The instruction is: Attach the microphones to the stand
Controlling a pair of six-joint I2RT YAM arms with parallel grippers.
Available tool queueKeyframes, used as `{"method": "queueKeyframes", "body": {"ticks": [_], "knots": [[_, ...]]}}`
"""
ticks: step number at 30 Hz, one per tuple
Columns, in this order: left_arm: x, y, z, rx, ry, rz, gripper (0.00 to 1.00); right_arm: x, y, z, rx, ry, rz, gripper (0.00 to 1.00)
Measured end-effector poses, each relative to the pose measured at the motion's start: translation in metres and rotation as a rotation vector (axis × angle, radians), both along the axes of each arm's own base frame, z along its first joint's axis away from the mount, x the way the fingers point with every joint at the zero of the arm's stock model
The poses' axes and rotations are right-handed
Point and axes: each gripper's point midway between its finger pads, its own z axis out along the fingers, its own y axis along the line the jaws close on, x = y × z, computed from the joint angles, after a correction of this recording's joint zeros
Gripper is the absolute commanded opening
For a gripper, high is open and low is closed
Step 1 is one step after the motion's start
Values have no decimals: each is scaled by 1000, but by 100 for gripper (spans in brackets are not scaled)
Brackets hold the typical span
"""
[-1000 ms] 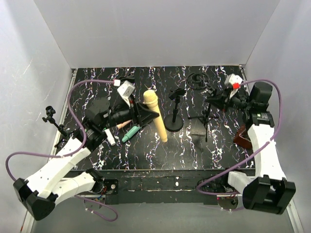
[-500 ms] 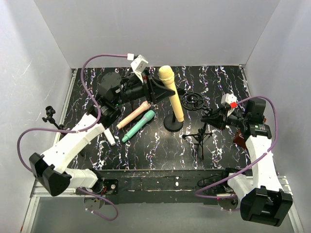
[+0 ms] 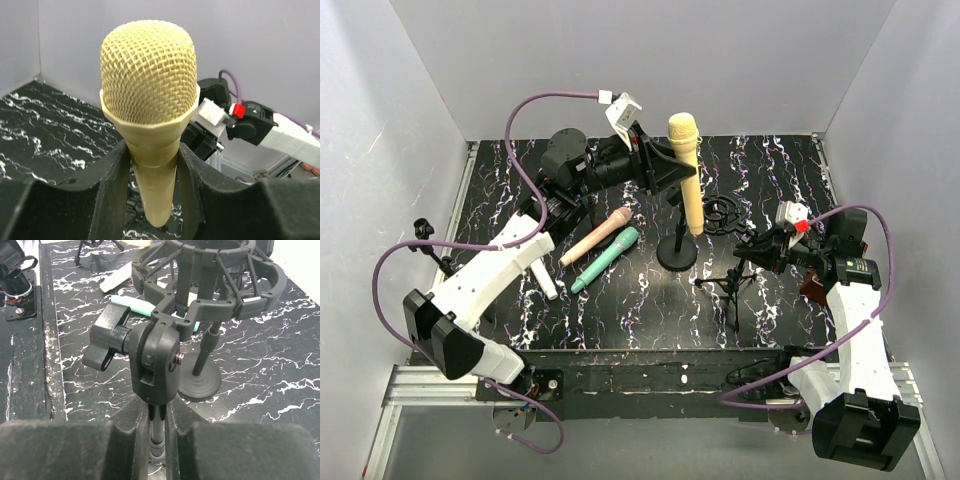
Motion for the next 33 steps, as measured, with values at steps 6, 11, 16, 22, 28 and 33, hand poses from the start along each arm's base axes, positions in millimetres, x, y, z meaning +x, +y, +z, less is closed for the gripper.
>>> {"method": "queueKeyframes", "body": {"ticks": [6, 11, 16, 22, 28, 33], "knots": [[-1, 3, 31, -70, -73, 9, 0, 2, -2, -1, 18, 18, 3, 20], [6, -1, 42, -113, -118, 21, 0, 3, -2, -1, 27, 28, 5, 20], [18, -13, 32, -114, -116, 23, 0, 3, -3, -1, 32, 32, 7, 21], [20, -31, 14, -78, -124, 21, 0, 4, -3, -2, 36, 35, 6, 21], [16, -41, 4, -46, -145, 6, 0, 5, -5, -2, 41, 41, 3, 21], [11, -52, -14, 10, -147, -19, 0, 5, -5, -2, 46, 47, 3, 21]]}}
